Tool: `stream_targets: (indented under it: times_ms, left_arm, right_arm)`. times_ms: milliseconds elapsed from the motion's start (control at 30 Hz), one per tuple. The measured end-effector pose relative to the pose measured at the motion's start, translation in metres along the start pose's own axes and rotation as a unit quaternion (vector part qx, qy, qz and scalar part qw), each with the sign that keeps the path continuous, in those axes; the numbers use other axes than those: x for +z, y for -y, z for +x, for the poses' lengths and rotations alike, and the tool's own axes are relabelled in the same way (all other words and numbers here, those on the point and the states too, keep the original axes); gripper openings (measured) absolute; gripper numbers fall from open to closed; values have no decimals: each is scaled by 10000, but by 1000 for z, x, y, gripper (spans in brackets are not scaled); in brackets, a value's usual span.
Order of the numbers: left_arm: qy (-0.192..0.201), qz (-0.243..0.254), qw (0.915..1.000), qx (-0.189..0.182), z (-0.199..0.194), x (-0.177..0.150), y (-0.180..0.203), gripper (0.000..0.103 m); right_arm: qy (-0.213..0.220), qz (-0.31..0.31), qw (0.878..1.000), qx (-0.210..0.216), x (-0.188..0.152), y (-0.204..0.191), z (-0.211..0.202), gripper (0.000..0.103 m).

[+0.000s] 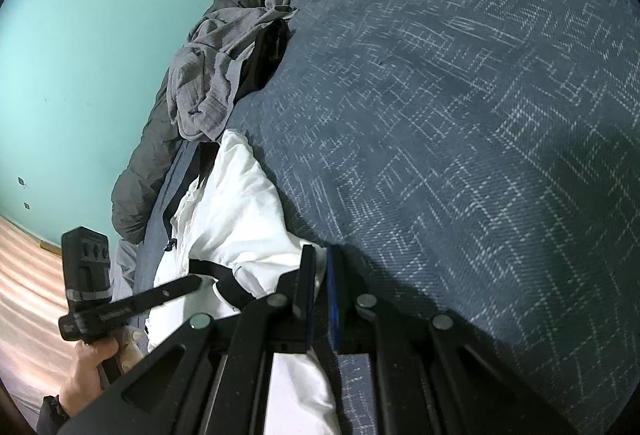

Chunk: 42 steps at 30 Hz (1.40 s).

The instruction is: Fold clothes

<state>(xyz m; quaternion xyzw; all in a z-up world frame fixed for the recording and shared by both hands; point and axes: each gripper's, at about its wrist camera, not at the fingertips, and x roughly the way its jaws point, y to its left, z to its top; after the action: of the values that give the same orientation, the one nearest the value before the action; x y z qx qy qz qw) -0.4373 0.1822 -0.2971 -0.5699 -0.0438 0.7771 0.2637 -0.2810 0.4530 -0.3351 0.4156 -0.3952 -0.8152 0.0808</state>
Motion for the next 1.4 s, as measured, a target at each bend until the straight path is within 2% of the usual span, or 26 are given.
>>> stream_targets:
  times_ms: [100, 167, 233, 300, 400, 433, 500, 600, 700, 800, 1067, 1200, 1333, 1400]
  left_arm:
    - [276, -288, 9992, -32, -13, 2, -9, 42]
    - [399, -501, 9979, 48, -15, 3, -15, 42]
    - [401, -557, 9976, 81, -12, 4, -18, 42]
    - [414, -574, 9975, 69, -7, 3, -16, 42]
    - [339, -663, 9972, -52, -1, -1, -19, 41]
    - [317, -675, 9972, -54, 0, -4, -19, 41]
    - [260, -663, 9974, -51, -1, -8, -20, 30]
    - [191, -619, 9979, -22, 2, -12, -21, 26]
    - [196, -662, 9976, -26, 1, -15, -22, 25]
    - [192, -641, 9978, 16, 1, -15, -22, 25]
    - [28, -548, 9984, 144, 8, -12, -15, 24]
    - [28, -554, 9983, 172, 7, -16, -16, 24]
    - [122, -623, 9978, 203, 2, -19, -18, 24]
    - [247, -721, 9968, 258, -4, -19, -19, 26]
  right_arm:
    - [216, -192, 9992, -291, 5, -9, -9, 8]
    - [396, -268, 9985, -256, 9, -14, -18, 9]
    - [521, -370, 9980, -17, 9, -23, -23, 10]
    - [372, -574, 9973, 258, 7, -37, -18, 10]
    - [-108, -895, 9936, 679, -1, -59, 4, 10]
    - [-193, -972, 9931, 629, -3, -63, 9, 10]
    - [-371, -1116, 9917, 526, -8, -69, 21, 10]
    - [-639, -1124, 9912, 288, -10, -65, 30, 10]
    - [-892, -902, 9919, 104, -10, -50, 34, 10]
    - [-1114, -1151, 9871, -80, -8, -49, 32, 10]
    - [-1343, -1040, 9855, -13, -11, -46, 38, 10]
    - [-1125, -654, 9911, 262, -1, -40, 25, 10]
    - [-488, -190, 9979, 383, 15, -23, 1, 10]
    - [-284, 3, 9992, 266, 20, -12, -5, 18]
